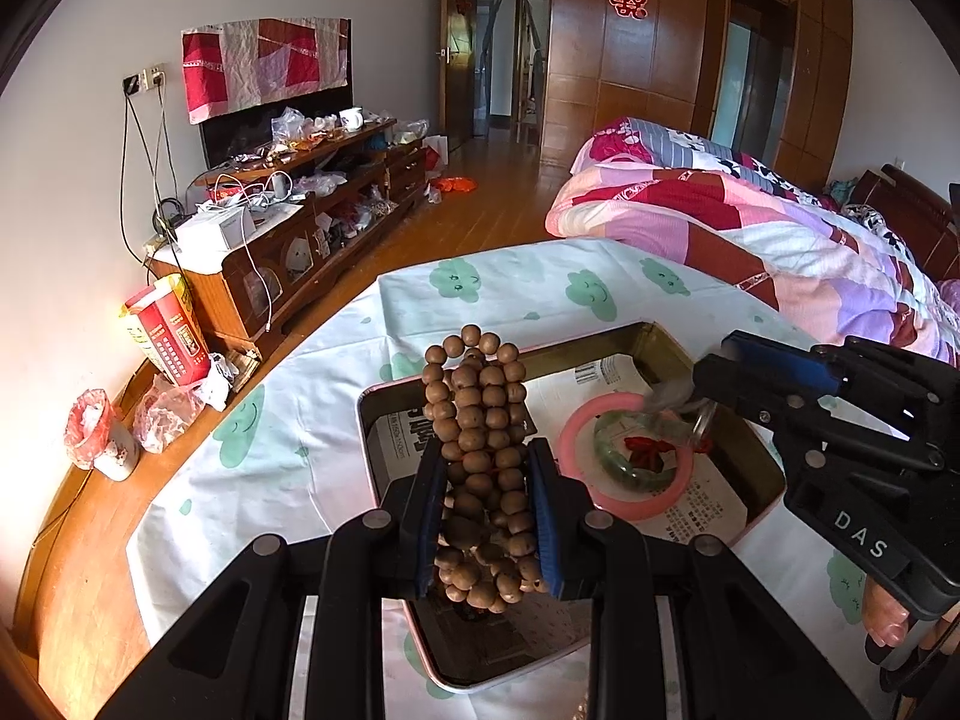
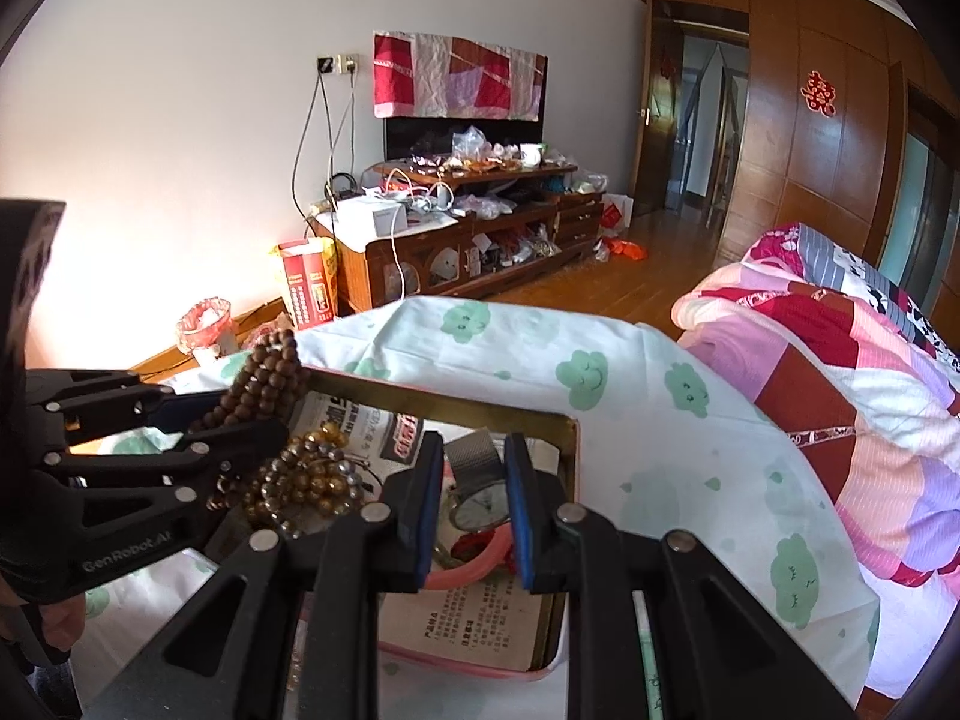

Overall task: Organize jewelry
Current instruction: 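Carry the wooden beads and silver watch into the pink tin and open both tools, then grasp the pearl necklace with the left tool while the right tool grasps the small silver ring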

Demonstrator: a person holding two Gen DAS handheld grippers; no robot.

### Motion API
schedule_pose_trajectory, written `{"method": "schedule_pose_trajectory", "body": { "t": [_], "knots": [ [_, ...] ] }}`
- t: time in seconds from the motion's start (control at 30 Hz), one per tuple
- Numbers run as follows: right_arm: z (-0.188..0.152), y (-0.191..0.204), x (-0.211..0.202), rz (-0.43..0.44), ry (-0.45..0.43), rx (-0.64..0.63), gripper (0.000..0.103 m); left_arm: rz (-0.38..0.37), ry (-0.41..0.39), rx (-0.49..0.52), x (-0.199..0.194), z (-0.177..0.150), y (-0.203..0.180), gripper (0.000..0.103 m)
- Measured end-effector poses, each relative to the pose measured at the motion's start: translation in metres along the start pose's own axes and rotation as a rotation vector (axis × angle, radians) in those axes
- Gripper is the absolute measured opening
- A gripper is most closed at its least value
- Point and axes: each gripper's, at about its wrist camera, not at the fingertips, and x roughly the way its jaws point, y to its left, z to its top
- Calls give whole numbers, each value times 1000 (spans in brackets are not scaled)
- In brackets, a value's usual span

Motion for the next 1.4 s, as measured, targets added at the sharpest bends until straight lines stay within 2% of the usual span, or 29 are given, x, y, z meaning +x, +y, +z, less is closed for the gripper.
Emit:
{"method": "schedule_pose_trajectory", "body": {
  "t": [0.13,0.2,0.27,0.3,0.7,0.8,1.1,1.23,1.4],
  "knots": [
    [-2,-2,3,-5,14,7,23,10,9,-7,1,-1,0,34],
    [-4,-4,2,-12,16,10,26,24,-1,-8,-2,-2,0,51],
    [-5,-5,1,-15,17,15,43,35,-16,-11,-5,-3,0,63],
    [-7,-7,0,-14,15,21,46,36,-20,-12,-6,-3,0,64],
    [-21,-9,-10,-39,32,54,50,65,-11,-32,-14,-12,6,65],
    [-27,-10,-16,-49,41,67,50,91,-12,-50,-22,-18,11,65],
    [-53,-1,-40,-56,60,71,54,193,-11,-73,-52,-54,21,65],
    [-66,5,-48,-48,69,88,59,205,3,-31,-57,-69,11,65],
    [-80,11,-45,-39,106,96,59,188,58,-29,-50,-86,5,65]
  ]
}}
